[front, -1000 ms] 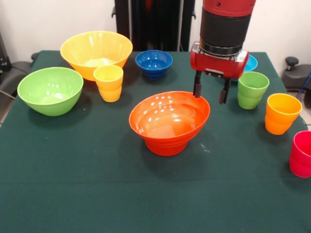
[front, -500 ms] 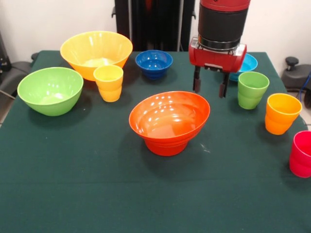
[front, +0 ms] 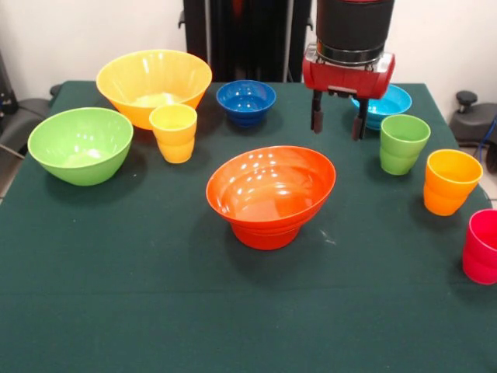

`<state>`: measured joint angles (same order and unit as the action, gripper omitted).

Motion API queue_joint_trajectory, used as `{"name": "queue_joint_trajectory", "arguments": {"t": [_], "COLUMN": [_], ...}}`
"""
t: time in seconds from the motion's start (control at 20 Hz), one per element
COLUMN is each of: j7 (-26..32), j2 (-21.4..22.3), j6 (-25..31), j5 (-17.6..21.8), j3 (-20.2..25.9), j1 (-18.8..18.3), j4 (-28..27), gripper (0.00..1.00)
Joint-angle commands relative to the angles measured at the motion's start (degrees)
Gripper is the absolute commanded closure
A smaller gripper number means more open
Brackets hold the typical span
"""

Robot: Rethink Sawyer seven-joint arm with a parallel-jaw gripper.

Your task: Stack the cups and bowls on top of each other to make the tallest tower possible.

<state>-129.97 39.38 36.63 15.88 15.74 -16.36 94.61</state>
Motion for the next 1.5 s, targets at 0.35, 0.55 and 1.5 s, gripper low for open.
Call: {"name": "queue_joint_trajectory", "arguments": {"t": [0.35,0.55,1.5], "j7": [16.1,15.3,13.8], "j2": [1.0,1.1,-0.6], "j6": [7.9,7.3,6.5], "j5": [8.7,9.7,12.8], "j3": [5.2,5.8,8.0], "j1": [-1.5,-2.0,-3.0], "j4": [3.7,4.1,1.7], "gripper": [0.00,0.00,0.00]}}
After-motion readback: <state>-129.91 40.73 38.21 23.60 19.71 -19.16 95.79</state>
